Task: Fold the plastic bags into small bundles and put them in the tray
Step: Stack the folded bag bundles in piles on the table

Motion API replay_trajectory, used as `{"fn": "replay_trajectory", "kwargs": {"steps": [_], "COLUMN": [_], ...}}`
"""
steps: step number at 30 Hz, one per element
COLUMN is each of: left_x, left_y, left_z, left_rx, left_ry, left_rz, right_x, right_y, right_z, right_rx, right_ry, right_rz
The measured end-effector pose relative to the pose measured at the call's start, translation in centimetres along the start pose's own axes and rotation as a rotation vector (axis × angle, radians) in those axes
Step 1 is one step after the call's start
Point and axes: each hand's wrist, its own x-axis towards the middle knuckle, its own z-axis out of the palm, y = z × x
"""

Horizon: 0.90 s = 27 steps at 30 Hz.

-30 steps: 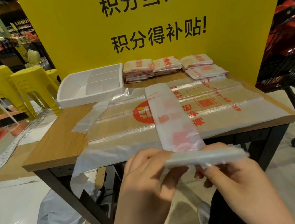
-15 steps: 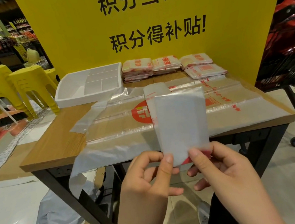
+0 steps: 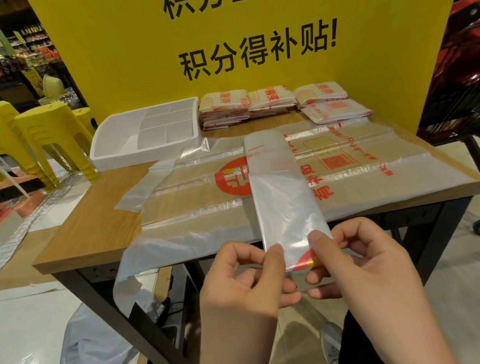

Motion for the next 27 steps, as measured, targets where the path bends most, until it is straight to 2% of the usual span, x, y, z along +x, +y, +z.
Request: {"fn": "replay_trajectory", "kwargs": {"steps": [7, 13, 18, 27], "left_x": [0.24, 0.39, 0.24, 0.05], "left_y": [-0.52, -0.71, -0.69, -0.46], "left_z": [-0.14, -0.25, 0.12, 0.14], "left_rx": [-0.055, 0.013, -0.003, 0.047], "left_ry": [-0.004, -0.034, -0.010, -0.043], "left_rz": [0.033, 0.084, 0.113, 0.083], "right_x": [-0.01, 0.02, 0.01, 0.02], "right_y": [0.39, 0.37, 0.51, 0.76], "right_z": [0.29, 0.36, 0.35, 0.39], "right_rx": [0.049, 0.052, -0.036, -0.035], "right_ry": [0.018, -0.006, -0.032, -0.059], "right_rz": [-0.027, -0.050, -0.064, -0.078]}}
